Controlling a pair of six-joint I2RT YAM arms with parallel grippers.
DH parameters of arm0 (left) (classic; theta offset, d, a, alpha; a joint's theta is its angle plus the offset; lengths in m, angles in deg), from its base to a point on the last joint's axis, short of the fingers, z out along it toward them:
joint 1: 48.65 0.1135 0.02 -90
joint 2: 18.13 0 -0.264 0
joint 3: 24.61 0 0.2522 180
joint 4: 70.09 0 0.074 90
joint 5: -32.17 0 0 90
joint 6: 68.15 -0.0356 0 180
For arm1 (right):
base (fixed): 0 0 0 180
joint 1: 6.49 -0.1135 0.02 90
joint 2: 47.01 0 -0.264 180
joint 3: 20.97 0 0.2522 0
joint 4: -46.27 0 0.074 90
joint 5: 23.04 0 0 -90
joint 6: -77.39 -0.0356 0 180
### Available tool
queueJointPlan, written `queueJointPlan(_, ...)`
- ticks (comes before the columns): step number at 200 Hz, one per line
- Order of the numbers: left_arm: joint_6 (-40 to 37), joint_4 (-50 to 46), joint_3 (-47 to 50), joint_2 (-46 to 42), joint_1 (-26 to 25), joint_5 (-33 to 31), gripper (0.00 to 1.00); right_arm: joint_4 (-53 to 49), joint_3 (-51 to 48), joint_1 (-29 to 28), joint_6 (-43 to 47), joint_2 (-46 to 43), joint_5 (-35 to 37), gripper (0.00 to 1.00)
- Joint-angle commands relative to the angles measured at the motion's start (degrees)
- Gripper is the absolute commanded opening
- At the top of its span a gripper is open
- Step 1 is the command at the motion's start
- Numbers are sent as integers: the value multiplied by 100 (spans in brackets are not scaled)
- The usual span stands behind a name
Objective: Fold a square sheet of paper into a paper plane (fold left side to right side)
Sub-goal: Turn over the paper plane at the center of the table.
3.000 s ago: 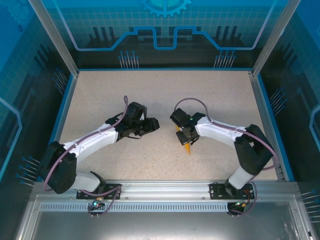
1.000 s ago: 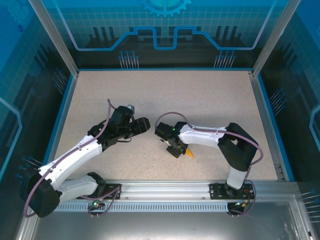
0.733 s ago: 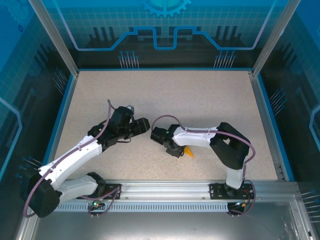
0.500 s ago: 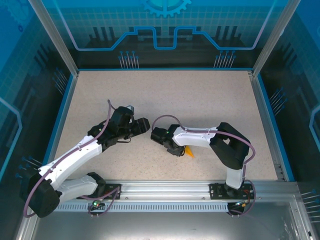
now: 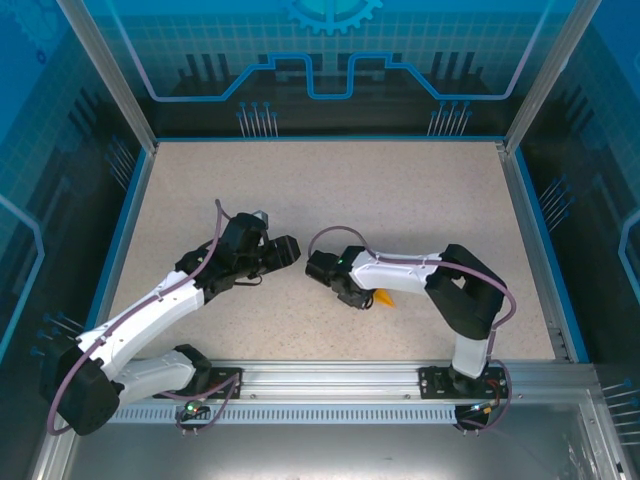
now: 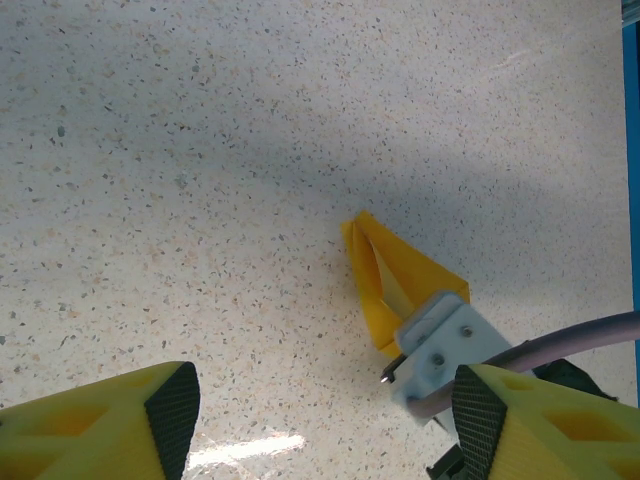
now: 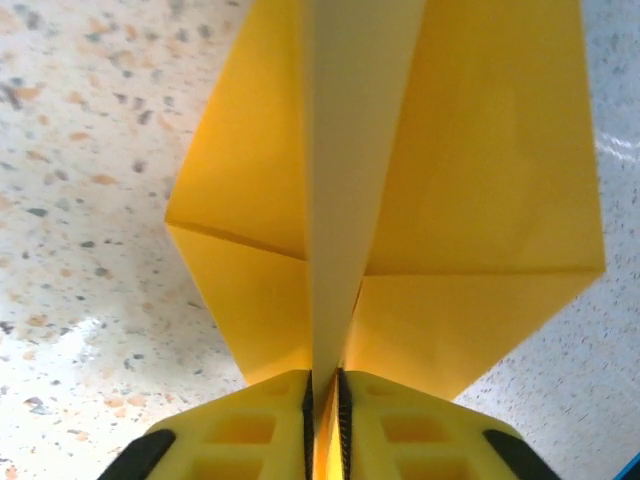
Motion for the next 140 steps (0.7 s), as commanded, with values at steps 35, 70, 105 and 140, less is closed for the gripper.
queueJointPlan(35, -143, -100, -49, 47, 7, -78, 71, 140, -148, 422, 52, -706, -602, 4)
queueJointPlan(70, -135, -67, -59, 106, 4, -33, 71, 461, -326, 1230, -29, -1108, -2183, 4)
queueJointPlan(105, -125, -49, -40, 133, 7, 1, 72, 667, -410, 1958, -110, -797, -3024, 7)
queueJointPlan(140, -107, -23, -33, 153, 7, 28, 72, 643, -305, 2227, -217, -473, -3057, 10)
